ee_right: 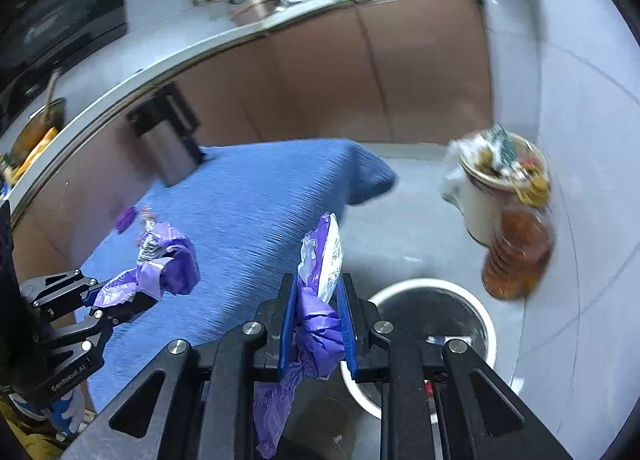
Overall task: Collect trash
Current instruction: 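Carry both purple wrappers over the steel bin, then open both grippers to drop the purple wrappers into the bin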
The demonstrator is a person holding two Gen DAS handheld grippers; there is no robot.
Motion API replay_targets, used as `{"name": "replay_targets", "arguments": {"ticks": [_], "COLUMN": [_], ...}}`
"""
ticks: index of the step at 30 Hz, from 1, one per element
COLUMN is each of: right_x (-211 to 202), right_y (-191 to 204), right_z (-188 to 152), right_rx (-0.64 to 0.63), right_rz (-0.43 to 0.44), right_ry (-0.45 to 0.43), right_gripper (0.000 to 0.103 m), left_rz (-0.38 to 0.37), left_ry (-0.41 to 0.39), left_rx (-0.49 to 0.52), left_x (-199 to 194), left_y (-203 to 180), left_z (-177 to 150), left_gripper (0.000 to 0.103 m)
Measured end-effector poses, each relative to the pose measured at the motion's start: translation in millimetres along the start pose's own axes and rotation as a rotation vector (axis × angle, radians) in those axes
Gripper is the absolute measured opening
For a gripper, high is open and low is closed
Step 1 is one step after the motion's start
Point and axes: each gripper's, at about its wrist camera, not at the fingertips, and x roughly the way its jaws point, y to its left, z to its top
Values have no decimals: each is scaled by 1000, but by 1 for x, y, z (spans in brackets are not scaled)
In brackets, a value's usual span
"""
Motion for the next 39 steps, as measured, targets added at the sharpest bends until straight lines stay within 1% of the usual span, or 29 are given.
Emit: {"name": "replay_targets", "arguments": {"ticks": [6, 11, 15, 18, 21, 23, 24, 25, 26, 31, 33, 37, 39], "right_x": [22, 46, 62, 72, 81, 84, 84, 84, 82, 73, 67, 54, 46], "right_y": [-52, -78, -92, -103, -114, -122, -125, -127, -129, -134, -132, -121, -112], "right_z": [-24, -40, -48, -54, -60, -63, -64, -65, -65, -65, -63, -56, -51], "right_rx": [109, 172, 199, 218, 236, 247, 253, 258, 262, 271, 267, 227, 203], "right_rz": [-35, -58, -76, -92, -115, -130, -135, -140, -148, -168, -172, -185, -187], "right_ry": [53, 103, 136, 156, 175, 183, 184, 185, 183, 173, 162, 137, 119], "right_gripper": [19, 20, 21, 23, 24, 26, 28, 33, 36, 40, 40, 40, 42], "left_rz": [-77, -104, -143, -167, -188, -201, -204, -205, -209, -221, -214, -165, -115], "left_ry": [96, 160, 188, 199, 210, 215, 214, 210, 205, 186, 173, 130, 96], "left_rx": [74, 100, 100, 101, 97, 88, 83, 80, 77, 68, 66, 52, 34], "left_x": [61, 105, 128, 140, 148, 151, 153, 153, 152, 146, 138, 120, 104], "left_y": [-37, -58, -67, -75, -79, -81, -81, -81, -80, -81, -78, -71, -59], "left_z": [13, 20, 24, 26, 28, 29, 30, 31, 32, 36, 37, 38, 38], "left_gripper": [14, 14, 17, 17, 19, 25, 32, 39, 41, 42, 42, 42, 42]}}
